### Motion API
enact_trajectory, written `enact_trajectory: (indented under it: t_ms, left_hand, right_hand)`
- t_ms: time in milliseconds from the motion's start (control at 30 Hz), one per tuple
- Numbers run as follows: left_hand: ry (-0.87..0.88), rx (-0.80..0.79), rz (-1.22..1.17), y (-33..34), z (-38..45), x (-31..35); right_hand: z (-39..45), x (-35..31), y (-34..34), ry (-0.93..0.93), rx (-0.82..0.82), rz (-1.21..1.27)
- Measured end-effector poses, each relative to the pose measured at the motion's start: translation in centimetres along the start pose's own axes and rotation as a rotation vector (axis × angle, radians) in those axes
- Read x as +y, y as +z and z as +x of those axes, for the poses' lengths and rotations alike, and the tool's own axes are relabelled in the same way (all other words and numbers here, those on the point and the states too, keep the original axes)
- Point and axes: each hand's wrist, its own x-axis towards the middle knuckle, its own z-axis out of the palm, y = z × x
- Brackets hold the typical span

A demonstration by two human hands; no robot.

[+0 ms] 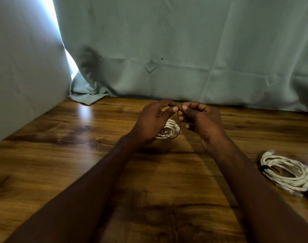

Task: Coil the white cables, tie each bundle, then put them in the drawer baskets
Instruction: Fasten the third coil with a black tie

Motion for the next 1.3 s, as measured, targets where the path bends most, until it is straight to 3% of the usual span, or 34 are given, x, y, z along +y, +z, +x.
enact_trajectory:
  t_ms: [200,367,500,667,833,933,1033,1100,1200,1300]
  left_hand:
    - [-0.009,0.025,0.016,-0.1,0.0,0.2]
    - [-0.016,-0.022,0.031,-0.1,-0.3,0.4]
    - [-0.031,-0.054,0.027,-0.7,-0.4,0.4]
    - [-0.103,-0.197,-0.105,-0.7,-0.8,0.7]
    - [-0.251,-0.273,-0.270,-0.4,-0.7,0.5]
    - [-0.331,-0.207,-0.424,-0.1,-0.1,-0.3]
    - [-0.391,-0.069,-0.589,-0.5,0.5,-0.6]
    - [-0.460,0.044,-0.665,-0.9,0.8,-0.9]
    - [-0.523,0.089,-0.786,-1.1,1.1,-1.3]
    - [-0.546,0.034,-0.921,-1.2,1.0,-1.2]
  right_hand:
    - [0.3,0.5,0.0,-0.243,0.049,-0.294]
    - [0.2,0.6,0.4,-0.353,0.129,-0.290]
    - [0.5,-0.9,-0.7,-0.256,0.185,0.046]
    - [1.4,-1.7,-2.3,-0.114,0.063,0.688]
    - [1.7,-1.5,-3.0,0.002,0.033,0.979]
    - [1.8,-1.0,-2.4,0.073,0.058,0.740]
    - [1.1,-0.2,-0.3,0.055,0.103,0.097]
    - [0.7,0.9,0.9,-0.031,0.059,-0.207]
    - [0.4,2.3,2.1,-0.200,-0.019,-0.405]
    - [0.4,2.7,2.4,-0.231,-0.017,-0.463]
